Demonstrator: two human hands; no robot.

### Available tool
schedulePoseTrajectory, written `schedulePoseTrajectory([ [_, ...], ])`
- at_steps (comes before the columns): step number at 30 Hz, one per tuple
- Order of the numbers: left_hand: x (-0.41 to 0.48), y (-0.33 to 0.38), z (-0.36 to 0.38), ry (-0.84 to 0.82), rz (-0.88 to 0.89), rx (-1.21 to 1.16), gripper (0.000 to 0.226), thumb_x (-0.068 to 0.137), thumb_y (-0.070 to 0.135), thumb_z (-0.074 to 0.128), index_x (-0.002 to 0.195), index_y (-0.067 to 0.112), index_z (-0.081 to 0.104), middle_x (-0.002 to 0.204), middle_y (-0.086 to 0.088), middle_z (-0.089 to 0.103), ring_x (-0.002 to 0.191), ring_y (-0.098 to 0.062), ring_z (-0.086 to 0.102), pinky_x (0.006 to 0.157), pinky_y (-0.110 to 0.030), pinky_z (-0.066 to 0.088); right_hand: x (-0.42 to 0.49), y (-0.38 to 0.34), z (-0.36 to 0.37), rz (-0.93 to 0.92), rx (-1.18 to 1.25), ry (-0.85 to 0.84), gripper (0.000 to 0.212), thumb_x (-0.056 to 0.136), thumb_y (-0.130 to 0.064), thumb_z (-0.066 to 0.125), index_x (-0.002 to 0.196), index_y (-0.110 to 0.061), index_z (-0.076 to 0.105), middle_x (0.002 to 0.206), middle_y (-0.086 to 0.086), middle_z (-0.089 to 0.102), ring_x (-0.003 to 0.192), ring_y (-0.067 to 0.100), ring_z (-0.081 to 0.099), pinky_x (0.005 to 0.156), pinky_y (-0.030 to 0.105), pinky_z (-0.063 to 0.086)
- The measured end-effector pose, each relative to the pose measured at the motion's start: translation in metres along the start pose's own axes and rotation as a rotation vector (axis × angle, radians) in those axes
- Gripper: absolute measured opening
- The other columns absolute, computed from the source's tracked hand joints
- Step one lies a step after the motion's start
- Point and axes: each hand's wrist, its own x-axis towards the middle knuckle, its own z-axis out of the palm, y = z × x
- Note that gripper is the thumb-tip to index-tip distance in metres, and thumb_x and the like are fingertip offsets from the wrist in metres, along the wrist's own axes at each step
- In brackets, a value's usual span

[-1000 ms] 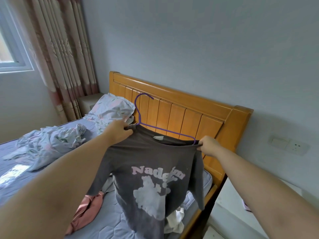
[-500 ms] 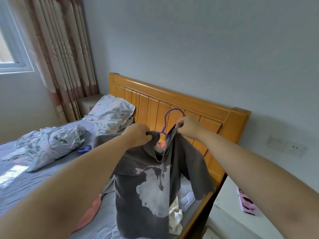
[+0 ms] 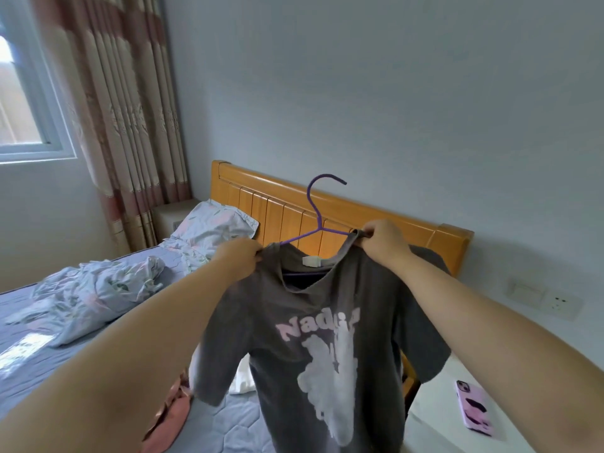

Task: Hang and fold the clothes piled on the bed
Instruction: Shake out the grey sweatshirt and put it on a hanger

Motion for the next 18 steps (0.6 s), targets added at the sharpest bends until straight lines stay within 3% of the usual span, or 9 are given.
schedulePoseTrajectory([
  [2, -0.004, -0.01, 0.0, -0.03, -0.055, 0.082, 0.024, 0.098, 0.025, 0.043, 0.114, 0.019, 0.06, 0.107, 0.001, 0.059, 0.104, -0.022, 0.057, 0.082, -0.03, 0.045, 0.004, 0.003, -0.003, 0.027, 0.002, 0.053, 0.011, 0.084, -0.01, 0.063, 0.075, -0.016, 0.063, 0.077, 0.001, 0.061, 0.077, 0.02, 0.056, 0.065, 0.024, 0.036],
  [6, -0.007, -0.001, -0.007, -0.006, 0.071, -0.27, 0.018, 0.095, 0.032, 0.053, 0.095, 0.017, 0.062, 0.088, -0.002, 0.061, 0.085, -0.021, 0.056, 0.075, -0.029, 0.042, 0.004, 0.01, -0.013, 0.065, 0.072, 0.061, 0.018, 0.082, -0.004, 0.062, 0.074, -0.02, 0.06, 0.08, 0.001, 0.062, 0.082, 0.021, 0.059, 0.071, 0.028, 0.044],
  [9, -0.007, 0.025, -0.015, 0.027, 0.139, -0.293, 0.027, 0.1, 0.029, 0.045, 0.096, 0.011, 0.064, 0.081, -0.002, 0.06, 0.078, -0.019, 0.056, 0.073, -0.031, 0.046, 0.003, 0.01, -0.019, 0.04, 0.075, 0.072, 0.019, 0.083, -0.003, 0.061, 0.073, -0.019, 0.061, 0.079, 0.003, 0.063, 0.082, 0.023, 0.059, 0.073, 0.031, 0.047],
  [13, -0.004, 0.045, -0.026, 0.063, 0.141, -0.341, 0.025, 0.099, 0.028, 0.046, 0.094, 0.012, 0.064, 0.08, -0.002, 0.061, 0.077, -0.02, 0.057, 0.075, -0.033, 0.048, 0.001, 0.011, -0.028, -0.043, -0.062, -0.023, 0.016, 0.086, -0.003, 0.054, 0.085, -0.013, 0.067, 0.084, 0.005, 0.063, 0.085, 0.024, 0.058, 0.076, 0.034, 0.048],
  [15, -0.003, 0.055, -0.03, 0.07, 0.174, -0.389, 0.023, 0.098, 0.03, 0.049, 0.088, 0.015, 0.065, 0.076, -0.001, 0.061, 0.071, -0.018, 0.057, 0.07, -0.032, 0.048, -0.001, 0.008, -0.029, -0.063, -0.104, -0.042, 0.021, 0.086, 0.0, 0.051, 0.093, -0.011, 0.069, 0.09, 0.007, 0.065, 0.088, 0.024, 0.057, 0.081, 0.038, 0.05],
  [18, -0.003, 0.067, -0.032, 0.063, 0.209, -0.467, 0.024, 0.096, 0.031, 0.052, 0.08, 0.018, 0.064, 0.065, 0.002, 0.057, 0.059, -0.013, 0.051, 0.062, -0.028, 0.044, -0.004, 0.002, -0.026, -0.101, -0.097, -0.062, 0.023, 0.086, 0.002, 0.05, 0.094, -0.009, 0.068, 0.089, 0.007, 0.064, 0.086, 0.023, 0.056, 0.077, 0.033, 0.047],
])
